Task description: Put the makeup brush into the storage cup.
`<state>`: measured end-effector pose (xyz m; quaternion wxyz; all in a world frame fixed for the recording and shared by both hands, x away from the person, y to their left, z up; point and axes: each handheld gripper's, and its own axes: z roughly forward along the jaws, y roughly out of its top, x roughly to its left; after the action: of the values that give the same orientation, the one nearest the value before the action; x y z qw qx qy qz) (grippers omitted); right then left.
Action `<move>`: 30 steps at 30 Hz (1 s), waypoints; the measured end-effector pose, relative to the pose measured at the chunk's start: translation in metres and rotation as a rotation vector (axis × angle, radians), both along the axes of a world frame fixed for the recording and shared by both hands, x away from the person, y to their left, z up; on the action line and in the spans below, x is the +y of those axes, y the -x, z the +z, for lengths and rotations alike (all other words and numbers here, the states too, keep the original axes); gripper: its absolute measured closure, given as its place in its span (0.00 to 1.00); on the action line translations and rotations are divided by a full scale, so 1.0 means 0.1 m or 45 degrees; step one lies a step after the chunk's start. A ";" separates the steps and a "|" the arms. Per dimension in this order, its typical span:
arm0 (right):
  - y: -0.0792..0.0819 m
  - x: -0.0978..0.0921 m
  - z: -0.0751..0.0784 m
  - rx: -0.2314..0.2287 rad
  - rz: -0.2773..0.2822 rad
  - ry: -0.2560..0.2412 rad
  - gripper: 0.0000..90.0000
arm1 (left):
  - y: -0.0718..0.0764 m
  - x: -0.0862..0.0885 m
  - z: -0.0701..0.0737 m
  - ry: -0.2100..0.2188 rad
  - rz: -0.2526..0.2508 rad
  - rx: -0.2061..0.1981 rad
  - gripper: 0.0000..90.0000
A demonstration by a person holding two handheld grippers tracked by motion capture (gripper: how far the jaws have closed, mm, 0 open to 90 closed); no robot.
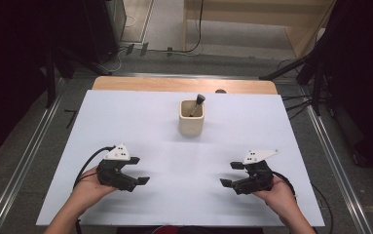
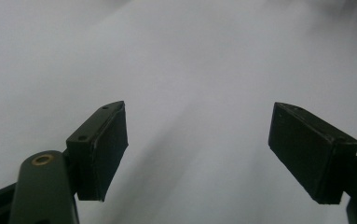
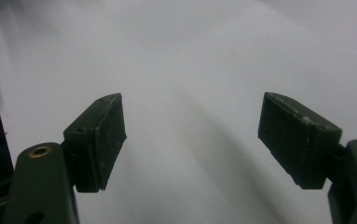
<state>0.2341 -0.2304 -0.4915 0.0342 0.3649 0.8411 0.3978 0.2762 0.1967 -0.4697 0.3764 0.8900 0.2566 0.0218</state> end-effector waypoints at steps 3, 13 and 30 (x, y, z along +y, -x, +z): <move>0.00 0.00 0.00 0.000 0.002 0.002 0.27 | -0.01 0.00 -0.01 -0.003 0.003 0.003 0.23; -0.01 0.00 -0.01 0.001 0.002 0.017 0.27 | -0.03 0.01 -0.02 -0.025 0.002 -0.002 0.23; -0.01 0.01 -0.01 0.008 0.011 0.022 0.27 | -0.03 0.00 -0.03 -0.032 0.003 0.001 0.23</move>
<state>0.2348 -0.2293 -0.4930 0.0330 0.3622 0.8461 0.3896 0.2794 0.1965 -0.4725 0.3651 0.8943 0.2575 0.0250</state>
